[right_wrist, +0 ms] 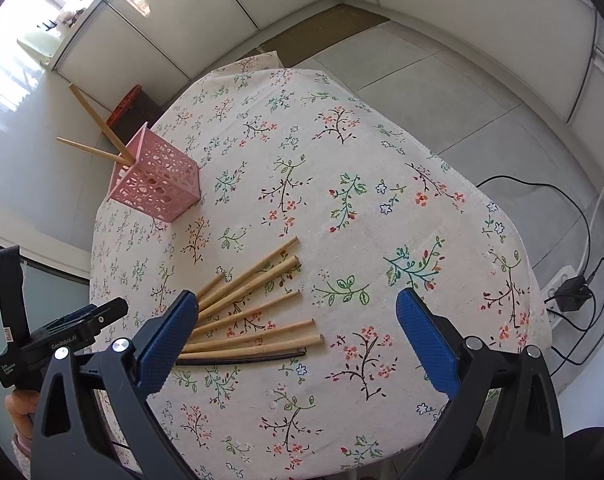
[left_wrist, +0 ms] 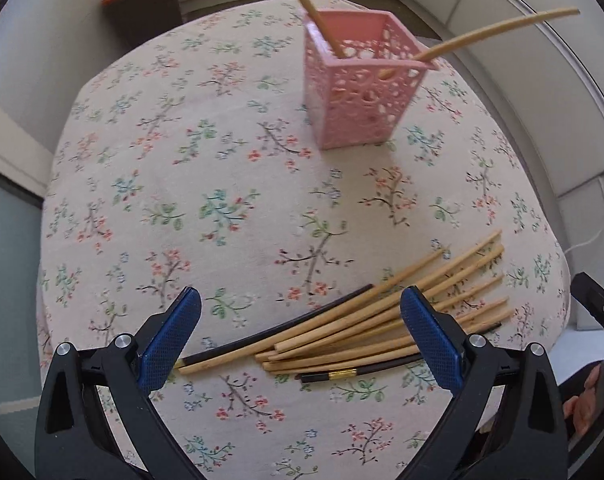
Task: Organize utensils
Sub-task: 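Move the left tool back over the chopstick pile, then close the left tool on another chopstick and lift it upright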
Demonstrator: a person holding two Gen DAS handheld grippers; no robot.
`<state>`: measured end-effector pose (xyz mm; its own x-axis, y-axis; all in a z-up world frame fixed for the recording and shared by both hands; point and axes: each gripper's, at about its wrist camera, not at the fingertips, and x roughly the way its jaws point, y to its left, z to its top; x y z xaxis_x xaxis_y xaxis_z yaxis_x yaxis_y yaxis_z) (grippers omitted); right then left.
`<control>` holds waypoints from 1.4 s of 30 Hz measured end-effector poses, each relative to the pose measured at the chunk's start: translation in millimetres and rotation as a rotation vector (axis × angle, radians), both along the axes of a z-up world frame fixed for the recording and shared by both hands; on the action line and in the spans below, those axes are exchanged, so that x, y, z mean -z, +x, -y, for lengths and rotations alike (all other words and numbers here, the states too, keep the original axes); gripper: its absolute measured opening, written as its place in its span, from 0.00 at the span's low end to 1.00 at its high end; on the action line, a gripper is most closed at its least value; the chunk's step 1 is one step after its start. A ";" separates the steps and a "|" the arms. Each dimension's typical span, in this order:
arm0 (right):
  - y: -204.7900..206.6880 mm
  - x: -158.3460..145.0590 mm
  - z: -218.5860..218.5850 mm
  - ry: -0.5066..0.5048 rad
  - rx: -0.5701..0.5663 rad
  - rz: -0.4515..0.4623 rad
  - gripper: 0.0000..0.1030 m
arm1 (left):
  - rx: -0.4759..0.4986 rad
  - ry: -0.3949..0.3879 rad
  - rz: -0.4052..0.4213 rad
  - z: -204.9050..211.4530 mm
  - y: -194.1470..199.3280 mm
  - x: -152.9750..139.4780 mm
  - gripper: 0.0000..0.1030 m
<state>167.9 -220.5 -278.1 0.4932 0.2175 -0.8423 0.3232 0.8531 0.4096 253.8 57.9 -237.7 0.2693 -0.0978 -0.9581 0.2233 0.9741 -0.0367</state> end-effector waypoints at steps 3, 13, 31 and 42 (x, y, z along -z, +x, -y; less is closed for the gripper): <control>0.1 6.5 8.6 0.026 0.018 -0.025 0.93 | 0.082 -0.036 -0.048 22.5 6.1 8.4 0.93; 1.5 21.8 34.5 0.088 0.074 -0.080 0.93 | 0.124 -0.007 -0.201 54.0 35.3 48.1 0.58; 3.6 39.1 34.2 0.122 0.111 -0.173 0.93 | 0.353 0.107 -0.092 106.4 12.9 63.3 0.16; 34.8 54.4 8.1 0.269 0.289 -0.229 0.83 | 0.327 -0.016 0.140 62.8 -26.6 -7.4 0.07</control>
